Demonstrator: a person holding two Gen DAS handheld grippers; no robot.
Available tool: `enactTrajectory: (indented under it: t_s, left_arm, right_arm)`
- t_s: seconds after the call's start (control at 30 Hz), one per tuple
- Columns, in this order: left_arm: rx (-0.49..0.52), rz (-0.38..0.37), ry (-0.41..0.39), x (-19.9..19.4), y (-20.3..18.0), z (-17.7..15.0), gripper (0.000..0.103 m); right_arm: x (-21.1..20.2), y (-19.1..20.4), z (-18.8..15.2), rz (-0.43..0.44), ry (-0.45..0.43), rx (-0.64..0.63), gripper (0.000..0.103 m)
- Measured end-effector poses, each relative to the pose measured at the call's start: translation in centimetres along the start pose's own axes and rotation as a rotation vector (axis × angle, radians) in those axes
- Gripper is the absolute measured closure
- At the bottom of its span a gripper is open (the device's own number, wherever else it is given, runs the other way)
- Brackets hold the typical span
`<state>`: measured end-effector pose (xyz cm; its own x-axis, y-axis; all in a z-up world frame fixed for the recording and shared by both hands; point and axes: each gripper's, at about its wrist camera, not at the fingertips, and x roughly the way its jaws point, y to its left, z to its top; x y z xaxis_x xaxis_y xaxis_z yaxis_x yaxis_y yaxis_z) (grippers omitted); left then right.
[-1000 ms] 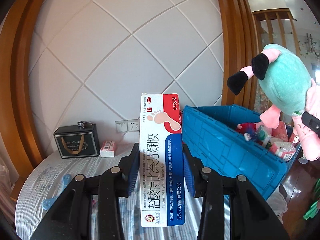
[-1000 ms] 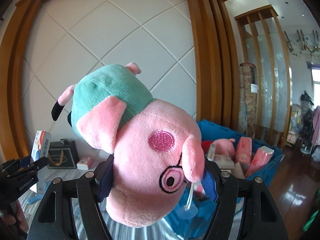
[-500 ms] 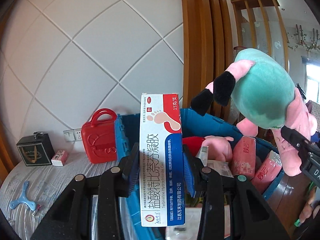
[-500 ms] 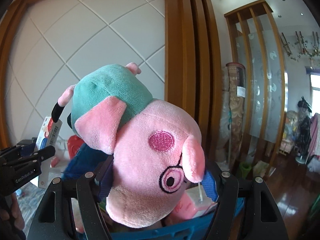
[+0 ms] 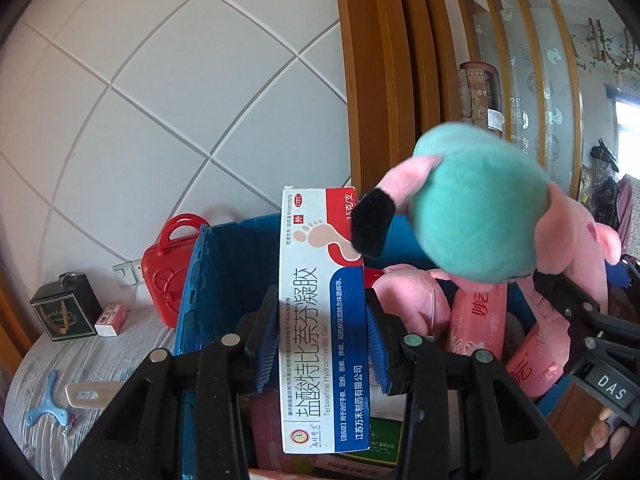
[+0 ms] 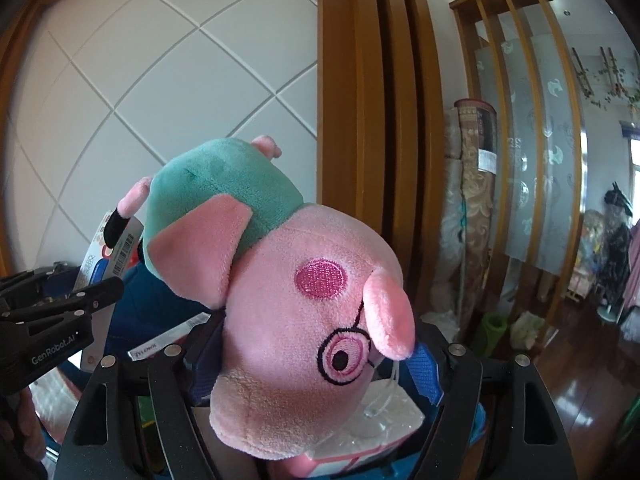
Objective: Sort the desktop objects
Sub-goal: 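Open both grippers over the crate to drop the ointment box and plush, then withdraw both grippers from the crate back over the bed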
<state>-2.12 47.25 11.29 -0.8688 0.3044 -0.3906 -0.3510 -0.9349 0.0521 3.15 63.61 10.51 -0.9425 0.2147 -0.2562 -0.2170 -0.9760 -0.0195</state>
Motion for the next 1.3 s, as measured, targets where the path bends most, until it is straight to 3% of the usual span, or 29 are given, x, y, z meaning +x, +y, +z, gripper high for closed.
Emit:
enactTrajectory:
  t_s: [0.07,0.13,0.2,0.4,0.5,0.57,0.83,1.07,1.3]
  left_arm:
    - [0.000,0.003,0.011,0.2,0.1,-0.1,0.062]
    - [-0.007,0.008,0.013,0.2,0.3,-0.2,0.039]
    - [-0.010,0.018,-0.006,-0.2,0.5,-0.3,0.022]
    - [-0.039,0.023,-0.029,-1.7,1.9,-0.6,0.021]
    - [-0.066,0.038,-0.049,-3.2,3.0,-0.9,0.015]
    - [-0.074,0.066,-0.065,-4.2,3.8,-1.2,0.011]
    - [-0.093,0.215,-0.091,-7.9,9.0,-2.5,0.010]
    - [-0.155,0.287,-0.087,-10.7,17.4,-4.9,0.010]
    - [-0.189,0.275,-0.088,-13.2,29.6,-9.1,0.010]
  right_arm:
    - [0.6,0.3,-0.1,0.016,0.012,-0.007,0.016]
    - [0.9,0.4,-0.2,0.019,0.013,-0.006,0.001]
    - [1.1,0.4,-0.3,0.023,0.012,-0.004,0.000]
    - [0.7,-0.2,-0.5,0.062,0.018,0.051,0.000]
    - [0.0,-0.5,-0.3,0.065,0.008,0.063,0.000]
    - [-0.4,-0.4,-0.2,0.072,-0.003,0.069,0.000]
    - [-3.0,2.8,0.0,0.178,-0.079,0.087,0.000]
    - [-5.6,10.0,1.2,0.284,-0.140,0.047,0.000]
    - [-7.8,22.6,1.8,0.350,-0.161,-0.003,0.000]
